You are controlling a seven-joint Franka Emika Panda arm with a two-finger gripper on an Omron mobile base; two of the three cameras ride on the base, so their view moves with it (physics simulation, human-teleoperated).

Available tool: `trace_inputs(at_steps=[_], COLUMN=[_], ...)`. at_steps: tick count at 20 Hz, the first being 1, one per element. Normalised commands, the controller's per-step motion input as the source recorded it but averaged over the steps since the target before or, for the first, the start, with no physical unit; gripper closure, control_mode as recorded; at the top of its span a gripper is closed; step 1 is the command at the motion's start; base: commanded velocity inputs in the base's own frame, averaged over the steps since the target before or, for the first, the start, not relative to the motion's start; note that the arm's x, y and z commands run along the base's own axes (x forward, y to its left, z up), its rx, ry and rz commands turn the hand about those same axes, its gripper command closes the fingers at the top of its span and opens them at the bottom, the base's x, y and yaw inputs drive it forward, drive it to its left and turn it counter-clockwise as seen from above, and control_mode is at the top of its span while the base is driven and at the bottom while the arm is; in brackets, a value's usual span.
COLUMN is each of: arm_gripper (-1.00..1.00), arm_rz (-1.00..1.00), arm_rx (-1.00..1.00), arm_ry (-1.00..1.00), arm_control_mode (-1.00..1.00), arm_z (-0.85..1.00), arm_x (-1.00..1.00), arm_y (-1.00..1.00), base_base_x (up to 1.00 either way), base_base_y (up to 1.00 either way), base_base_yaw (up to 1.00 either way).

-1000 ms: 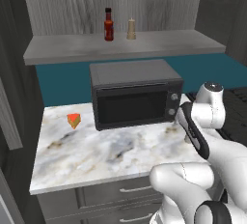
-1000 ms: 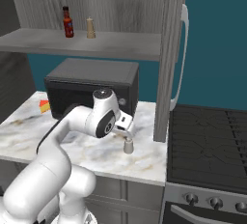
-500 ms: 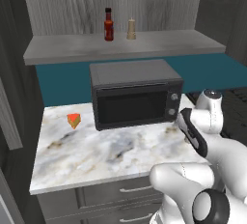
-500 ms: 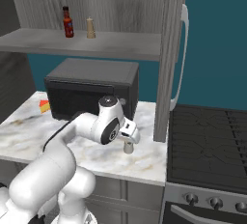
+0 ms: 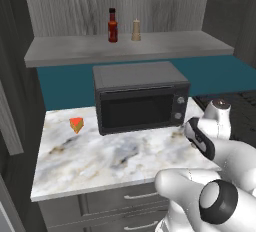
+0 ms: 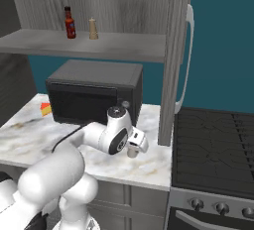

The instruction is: There are various items on the counter. Only move the condiments/shakers into the cabinet.

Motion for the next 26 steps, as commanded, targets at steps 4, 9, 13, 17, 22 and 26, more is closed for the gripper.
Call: trace_inputs(at_steps=[4,9,13,17,22,26], arm_gripper=[-1.0,-1.0,-1.0,-1.0,1.0,1.0], arm_rz=[0.0,0.0,0.0,0.0,0.0,0.0], arm_rx=[0.0,0.0,0.0,0.0,0.0,0.0], arm_ry=[0.0,0.0,0.0,0.0,0.0,0.0], arm_control_mode=[-1.0,-1.0,-1.0,-1.0,-1.0,-1.0], arm_z=[-0.15,-0.08,-0.08,-0.11,-0.16,-0.16], arm_x=[0.2,0.25,0.23,0.21,0.19,0.22], arm_y=[-0.09,-0.03,0.0,-0.01,-0.1,-0.03], base_base_x=[0.0,0.0,0.0,0.0,0.0,0.0], base_base_y=[0.0,0.0,0.0,0.0,0.0,0.0], base_base_yaw=[0.0,0.0,0.0,0.0,0.0,0.0])
